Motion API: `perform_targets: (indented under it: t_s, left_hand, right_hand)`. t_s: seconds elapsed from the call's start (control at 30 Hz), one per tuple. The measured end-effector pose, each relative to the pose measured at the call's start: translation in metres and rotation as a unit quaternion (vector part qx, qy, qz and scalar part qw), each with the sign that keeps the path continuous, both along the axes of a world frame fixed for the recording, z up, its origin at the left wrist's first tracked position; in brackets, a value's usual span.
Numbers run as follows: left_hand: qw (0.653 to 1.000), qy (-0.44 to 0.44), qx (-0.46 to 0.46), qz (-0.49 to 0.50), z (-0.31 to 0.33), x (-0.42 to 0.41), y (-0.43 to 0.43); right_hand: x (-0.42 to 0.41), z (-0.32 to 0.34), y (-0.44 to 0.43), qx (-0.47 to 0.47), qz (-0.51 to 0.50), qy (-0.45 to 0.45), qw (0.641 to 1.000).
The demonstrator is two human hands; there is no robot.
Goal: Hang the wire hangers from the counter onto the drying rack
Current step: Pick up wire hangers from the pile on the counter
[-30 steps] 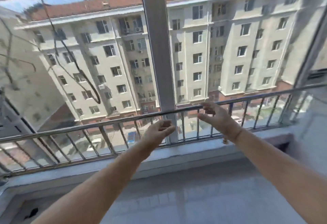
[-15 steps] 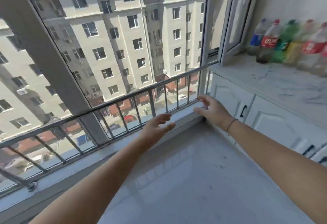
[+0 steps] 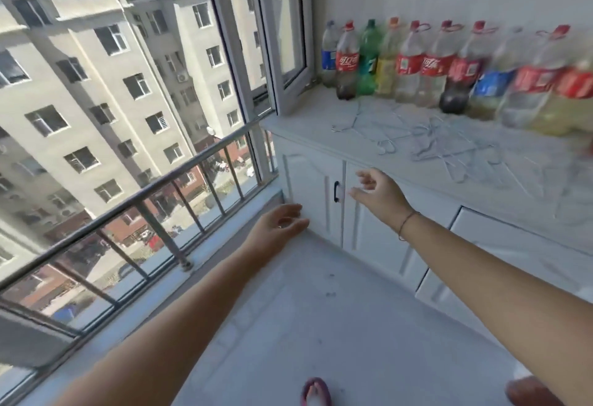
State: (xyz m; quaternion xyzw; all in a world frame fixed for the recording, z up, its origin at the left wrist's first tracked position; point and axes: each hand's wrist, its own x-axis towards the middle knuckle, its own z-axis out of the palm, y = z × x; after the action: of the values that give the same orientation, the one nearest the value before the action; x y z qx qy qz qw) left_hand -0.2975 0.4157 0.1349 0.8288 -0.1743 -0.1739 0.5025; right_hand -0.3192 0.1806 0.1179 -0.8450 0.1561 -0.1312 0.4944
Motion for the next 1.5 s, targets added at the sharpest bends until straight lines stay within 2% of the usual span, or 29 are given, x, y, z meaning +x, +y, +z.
perform_targets:
  t_s: [0.4,0.7,1.23,1.5]
  left_hand:
    - [0.994,0.024,-0.009,-0.105,-0.012,0.151,-0.162]
    - [0.990,0.044,0.000,-0.131,-0.027,0.251,-0.271]
    - [0.986,0.160,-0.045,-0.032,-0.075,0.379,-0.480]
    - [0.976,0.213,-0.043,-0.021,-0.105,0.431,-0.549]
  right_hand:
    - [0.078,-0.020,-0.142,0.050,-0.137,0.020,0.989]
    - [0.143,-0.032,-0.236,0.098,-0.212,0.015,0.972]
    - [0.245,-0.084,-0.430,0.138,-0.213,0.082,0.964]
    - [0.254,-0.122,-0.474,0.187,-0.234,0.126,0.946]
